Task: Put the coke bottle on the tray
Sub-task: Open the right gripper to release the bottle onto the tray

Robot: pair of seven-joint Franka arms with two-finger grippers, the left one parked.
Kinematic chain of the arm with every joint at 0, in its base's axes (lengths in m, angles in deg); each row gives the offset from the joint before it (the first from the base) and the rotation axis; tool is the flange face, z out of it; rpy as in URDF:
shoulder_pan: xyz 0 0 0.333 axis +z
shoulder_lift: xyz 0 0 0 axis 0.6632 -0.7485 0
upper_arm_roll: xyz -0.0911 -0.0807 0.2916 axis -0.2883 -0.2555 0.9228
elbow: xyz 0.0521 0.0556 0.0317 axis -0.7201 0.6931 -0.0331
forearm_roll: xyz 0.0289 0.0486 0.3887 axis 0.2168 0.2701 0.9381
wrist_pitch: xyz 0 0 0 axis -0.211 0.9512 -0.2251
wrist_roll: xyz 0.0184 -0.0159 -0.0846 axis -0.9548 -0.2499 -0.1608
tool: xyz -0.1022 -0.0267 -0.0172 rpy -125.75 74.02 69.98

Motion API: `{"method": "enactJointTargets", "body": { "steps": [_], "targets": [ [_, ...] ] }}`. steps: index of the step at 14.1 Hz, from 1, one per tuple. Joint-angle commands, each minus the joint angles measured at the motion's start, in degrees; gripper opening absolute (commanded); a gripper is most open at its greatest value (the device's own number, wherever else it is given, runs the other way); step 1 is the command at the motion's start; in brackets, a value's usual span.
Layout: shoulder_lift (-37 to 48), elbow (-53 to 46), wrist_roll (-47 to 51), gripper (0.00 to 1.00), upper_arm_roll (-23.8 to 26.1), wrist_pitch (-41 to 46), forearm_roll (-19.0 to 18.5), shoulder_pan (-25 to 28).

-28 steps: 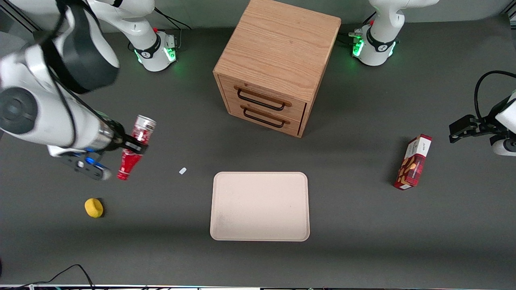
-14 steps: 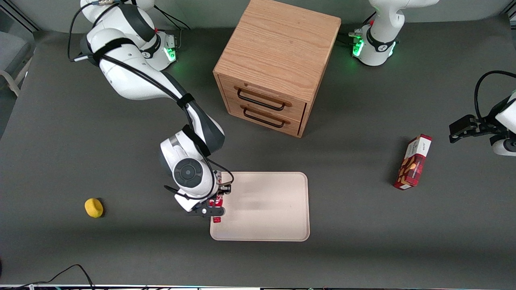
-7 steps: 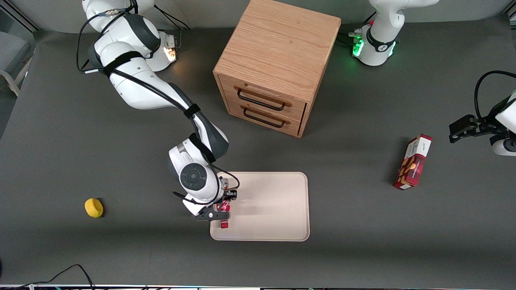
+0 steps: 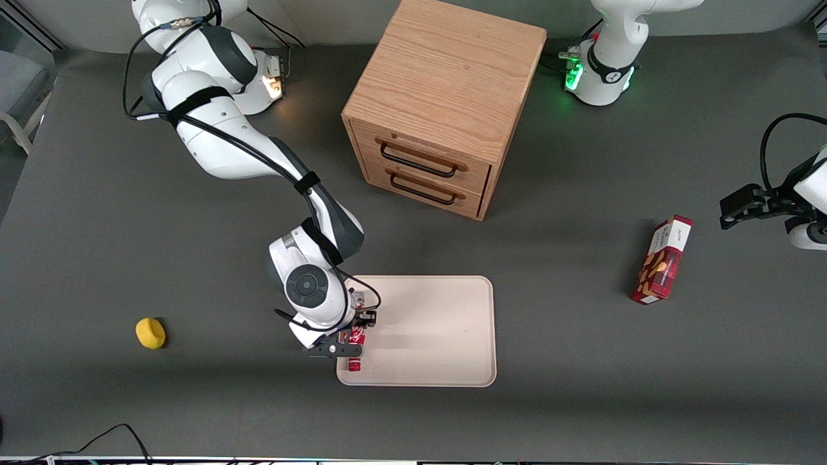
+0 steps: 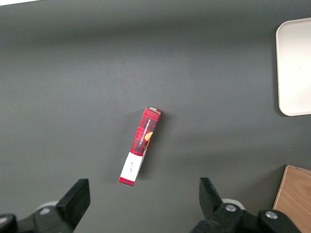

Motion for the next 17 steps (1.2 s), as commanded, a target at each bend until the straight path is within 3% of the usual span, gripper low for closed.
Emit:
{"method": "enactJointTargets", "body": {
  "steps": [1, 6, 8, 14, 17],
  "targets": [
    [-0.9, -2.4, 2.9, 1.00, -0.8, -0.2, -0.9, 0.8],
    [1.0, -1.7, 3.2, 1.00, -0.7, 0.8, -0.5, 0.8],
    [3.3, -0.6, 3.3, 1.00, -0.2, 5.2, -0.2, 0.0],
    [26.7, 27.4, -0.7, 1.00, 5.7, 8.6, 1.3, -10.4],
    [40.3, 39.5, -8.8, 1.00, 4.5, 8.8, 7.7, -14.2]
  ]
}}
